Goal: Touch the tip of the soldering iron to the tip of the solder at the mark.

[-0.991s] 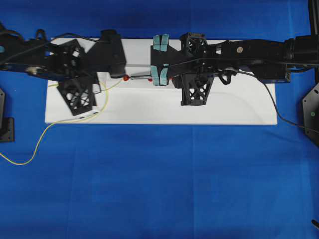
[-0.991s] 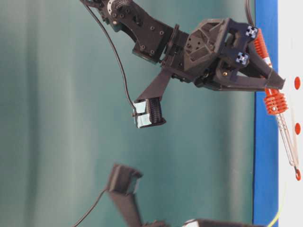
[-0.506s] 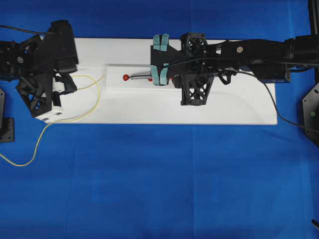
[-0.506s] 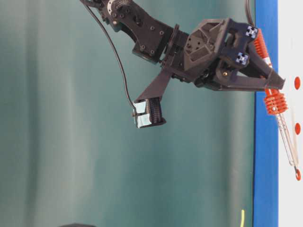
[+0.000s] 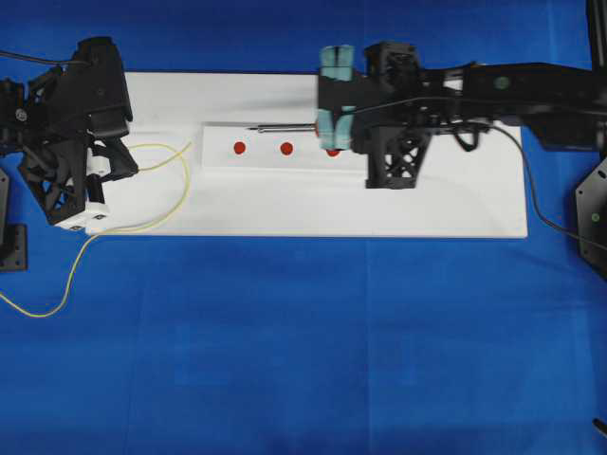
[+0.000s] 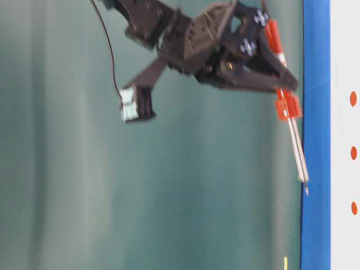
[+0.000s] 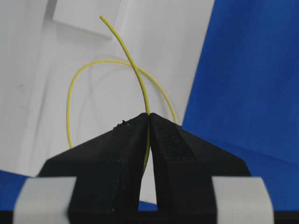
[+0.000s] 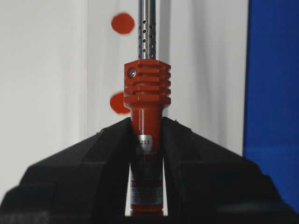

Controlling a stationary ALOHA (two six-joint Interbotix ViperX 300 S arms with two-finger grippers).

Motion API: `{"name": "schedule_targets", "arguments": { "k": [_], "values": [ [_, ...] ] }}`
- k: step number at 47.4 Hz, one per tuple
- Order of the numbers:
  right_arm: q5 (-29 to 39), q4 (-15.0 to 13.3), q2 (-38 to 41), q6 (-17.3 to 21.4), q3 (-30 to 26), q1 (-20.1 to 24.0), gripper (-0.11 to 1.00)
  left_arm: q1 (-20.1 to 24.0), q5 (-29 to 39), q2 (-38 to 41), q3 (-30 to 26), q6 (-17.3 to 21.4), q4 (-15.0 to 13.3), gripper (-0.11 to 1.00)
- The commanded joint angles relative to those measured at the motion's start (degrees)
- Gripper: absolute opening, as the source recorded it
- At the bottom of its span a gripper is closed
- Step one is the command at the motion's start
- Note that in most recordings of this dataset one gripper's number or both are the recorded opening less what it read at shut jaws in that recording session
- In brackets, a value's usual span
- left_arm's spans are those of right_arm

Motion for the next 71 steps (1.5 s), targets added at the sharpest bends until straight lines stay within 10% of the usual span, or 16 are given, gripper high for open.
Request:
{"name": "schedule_targets", "arguments": {
  "k": [1, 21, 51, 71],
  "values": [
    [-0.4, -0.2, -3.9, 0.2, 1.4, -0.2, 0.06, -0.1, -0.4, -0.5, -0.6, -0.1, 0.0, 0.01],
    [-2.3, -0.3, -6.9, 0.6, 4.9, -0.4, 0.06, -0.1, -4.9, 1.6, -1.3, -0.2, 0.0, 0.01],
    [-1.8, -0.4, -7.4, 0.6, 5.9, -1.0, 0.06, 0.9, -5.2, 31.6, -20.6, 1.1, 0.1, 0.01],
    [-1.9, -0.4, -7.5, 0.6, 6.9, -1.0, 0.06, 2.1, -4.2, 33.0, -21.5, 1.0, 0.1, 0.01]
  ]
}}
